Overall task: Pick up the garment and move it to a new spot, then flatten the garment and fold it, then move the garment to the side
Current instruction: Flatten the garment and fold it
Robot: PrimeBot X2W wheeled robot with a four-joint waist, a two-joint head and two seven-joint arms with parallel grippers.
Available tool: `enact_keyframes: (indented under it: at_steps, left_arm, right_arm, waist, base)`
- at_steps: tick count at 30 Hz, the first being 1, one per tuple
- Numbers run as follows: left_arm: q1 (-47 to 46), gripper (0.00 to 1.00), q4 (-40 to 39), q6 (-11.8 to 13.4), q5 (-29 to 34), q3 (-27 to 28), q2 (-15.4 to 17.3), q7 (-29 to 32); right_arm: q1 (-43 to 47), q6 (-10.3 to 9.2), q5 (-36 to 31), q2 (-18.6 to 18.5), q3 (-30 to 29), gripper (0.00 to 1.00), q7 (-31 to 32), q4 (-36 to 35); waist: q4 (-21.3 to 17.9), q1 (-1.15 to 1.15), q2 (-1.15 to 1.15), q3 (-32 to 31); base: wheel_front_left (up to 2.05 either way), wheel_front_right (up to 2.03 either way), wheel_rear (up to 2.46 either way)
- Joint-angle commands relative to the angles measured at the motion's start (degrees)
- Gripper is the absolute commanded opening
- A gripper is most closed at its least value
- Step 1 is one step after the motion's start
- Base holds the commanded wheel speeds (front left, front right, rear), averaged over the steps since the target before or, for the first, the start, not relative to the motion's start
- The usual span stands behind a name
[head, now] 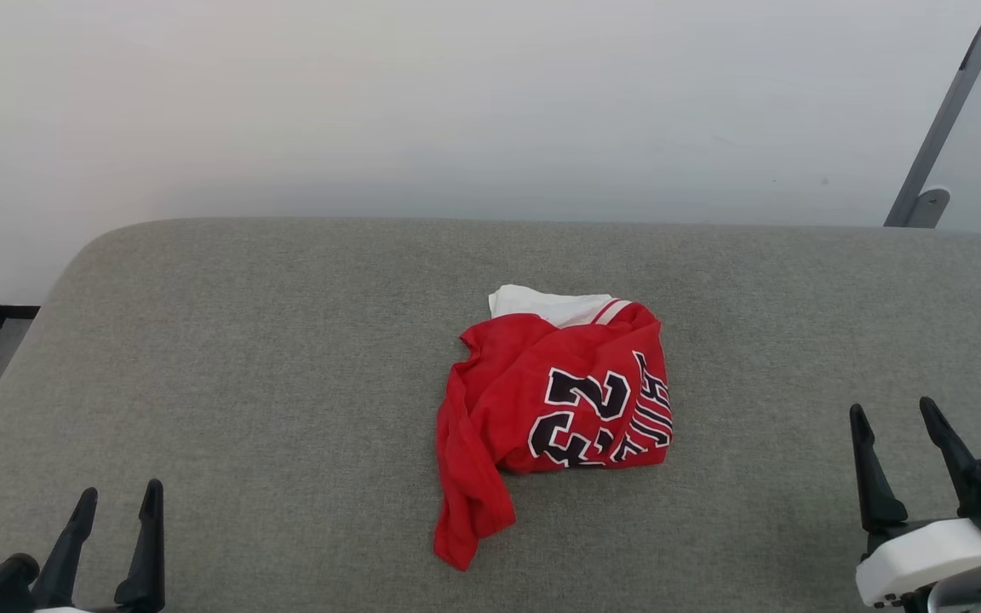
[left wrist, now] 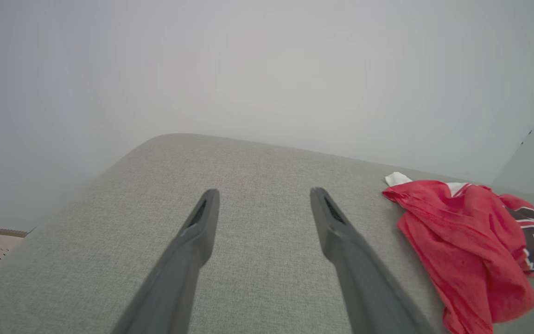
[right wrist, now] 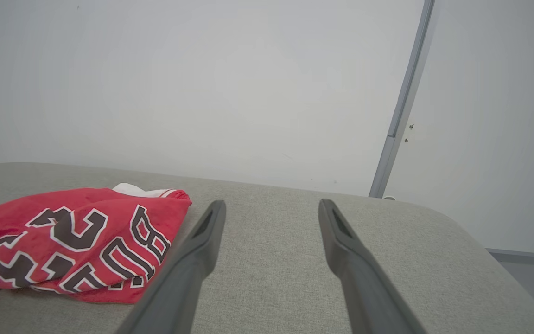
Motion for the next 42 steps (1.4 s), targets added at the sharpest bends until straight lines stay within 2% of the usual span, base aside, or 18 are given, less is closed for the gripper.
enact_keyframes:
  at_steps: [1,11,19,27,28,36,40,41,42]
  left_arm:
    - [-0.9,1.00,0.1,-0.3,0.4,-0.1,-0.1,-0.4]
    - [-1.7,1.00,-0.1,-0.6,-0.1,-0.6,-1.6,-0.3]
    - [-2.5,1.00,-0.7,-0.8,1.4,-2.0,-3.9,-0.3]
    - [-4.7,1.00,-0.6,-0.9,2.0,-4.1,-5.9,-0.3]
    - [-4.7,1.00,-0.6,-0.9,2.0,-4.1,-5.9,-0.3]
    - [-7.9,1.00,-0.3,-0.9,1.8,-6.4,-7.7,-0.3]
    - [-9.2,1.00,-0.3,-0.9,1.3,-7.2,-8.4,-0.3]
    - [-9.4,1.00,-0.3,-0.9,1.3,-7.1,-8.4,-0.3]
    - [-9.5,1.00,-0.2,-0.9,1.1,-7.1,-8.5,-0.3]
  right_arm:
    - [0.4,-0.02,0.0,0.2,0.3,1.00,-0.3,-0.1]
    - [-0.8,-0.02,0.2,0.2,3.1,1.00,-0.3,0.4]
    - [-6.8,-0.01,3.0,-3.3,13.1,1.00,3.3,5.3]
    - [-15.0,-0.02,8.9,-7.4,24.7,1.00,15.0,11.1]
    - [-15.0,-0.02,8.9,-7.4,24.7,1.00,15.0,11.1]
    - [-23.2,-0.02,11.9,-11.0,34.0,1.00,29.2,17.6]
    - [-26.5,-0.02,13.0,-11.3,37.2,1.00,35.8,22.0]
    - [-27.1,-0.02,13.8,-11.0,37.9,0.64,36.8,23.0]
    - [-27.8,-0.02,13.9,-10.9,38.6,0.00,37.1,23.4]
  waist:
    - [0.0,0.00,0.00,0.0]
    - [1.5,0.00,0.00,0.7]
    - [5.6,0.00,0.00,2.3]
    - [11.0,0.00,0.00,5.6]
    - [11.0,0.00,0.00,5.6]
    - [15.3,0.00,0.00,9.6]
    - [16.3,0.00,0.00,11.4]
    - [16.4,0.00,0.00,11.7]
    - [16.4,0.00,0.00,12.0]
  base:
    - [0.00,0.00,0.00]
    - [0.00,0.00,0.00]
    - [0.00,0.00,0.00]
    - [0.00,0.00,0.00]
    - [0.00,0.00,0.00]
    - [0.00,0.00,0.00]
    - [0.00,0.00,0.00]
    - [0.00,0.00,0.00]
    - [0.00,0.00,0.00]
